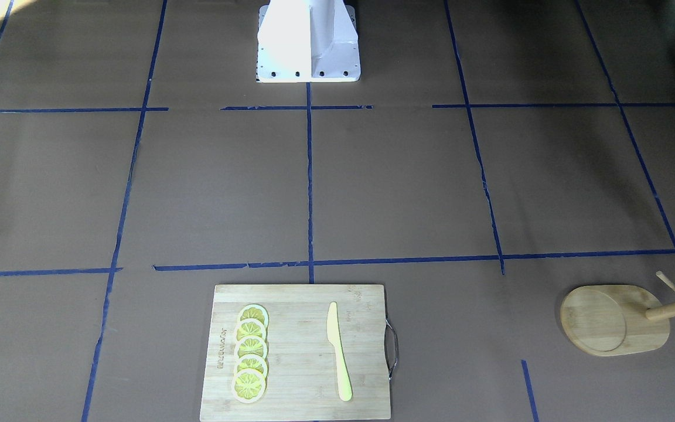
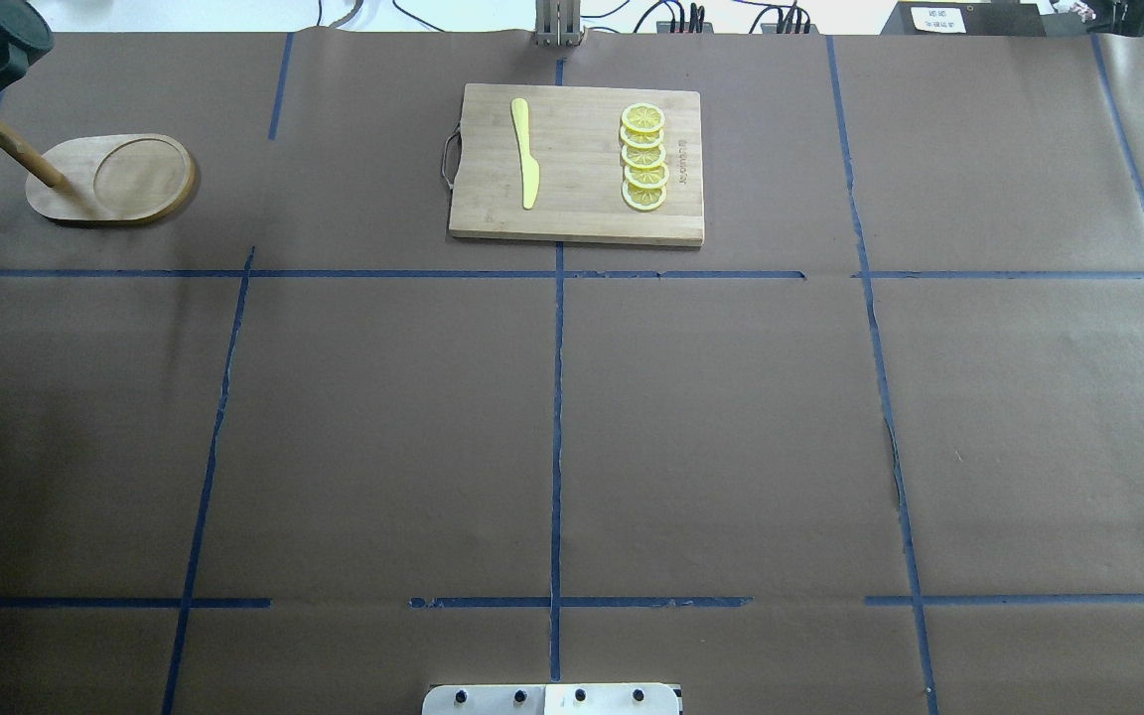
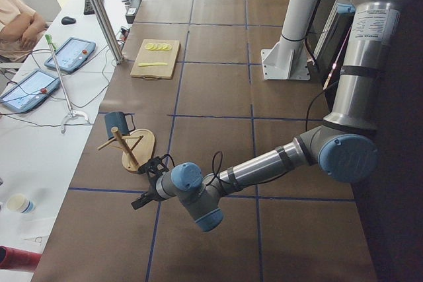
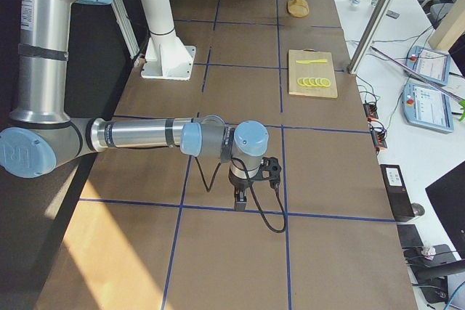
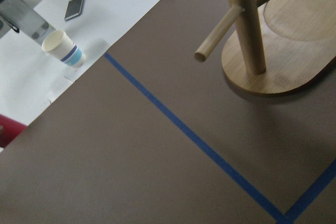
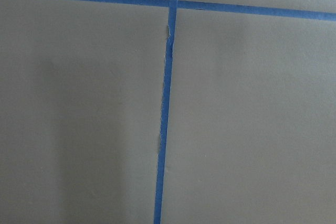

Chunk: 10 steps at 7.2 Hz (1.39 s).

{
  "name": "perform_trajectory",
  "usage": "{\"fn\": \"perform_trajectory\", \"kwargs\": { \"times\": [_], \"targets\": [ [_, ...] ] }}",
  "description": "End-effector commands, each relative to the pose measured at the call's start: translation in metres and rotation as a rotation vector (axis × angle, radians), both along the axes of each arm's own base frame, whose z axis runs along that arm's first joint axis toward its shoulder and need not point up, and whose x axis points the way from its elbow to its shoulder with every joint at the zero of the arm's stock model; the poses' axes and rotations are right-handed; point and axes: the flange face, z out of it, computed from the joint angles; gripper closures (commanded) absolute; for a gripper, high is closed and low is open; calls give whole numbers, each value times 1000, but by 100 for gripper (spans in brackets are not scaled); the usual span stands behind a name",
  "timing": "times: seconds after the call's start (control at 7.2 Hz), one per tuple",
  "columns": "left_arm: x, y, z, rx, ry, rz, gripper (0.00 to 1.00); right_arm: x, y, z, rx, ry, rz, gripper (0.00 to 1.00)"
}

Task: Hang cup on storage rack
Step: 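Release the mug handle and pull the left gripper back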

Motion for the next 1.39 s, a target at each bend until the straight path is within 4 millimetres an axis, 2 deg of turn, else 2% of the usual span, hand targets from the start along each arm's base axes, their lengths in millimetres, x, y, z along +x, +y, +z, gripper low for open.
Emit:
{"fn": "perform_trajectory", "kwargs": {
  "times": [0.0, 0.28, 0.56, 0.69, 0.83, 0.97, 1.25],
  "targets": [
    [-7, -5, 13, -211, 14, 14, 0, 0, -1, -1, 6, 0, -4, 0],
    [-5, -10, 27, -387, -8, 10, 0, 0, 0, -3, 8, -2, -2, 0],
    [7, -11, 30, -449, -33, 48, 0, 0, -1, -3, 9, -2, -3, 0],
    [1, -13, 26, -477, -47, 67, 0, 0, 0, -2, 8, -2, -3, 0],
    [-3, -22, -5, -547, -48, 60, 0, 0, -1, -4, 11, -2, -3, 0],
    [-19, -16, -18, -637, -44, 36, 0, 0, 0, -3, 8, -2, -2, 0],
    [-16, 15, 0, -748, 30, 68, 0, 0, 0, -3, 6, -3, -1, 0]
  ]
}}
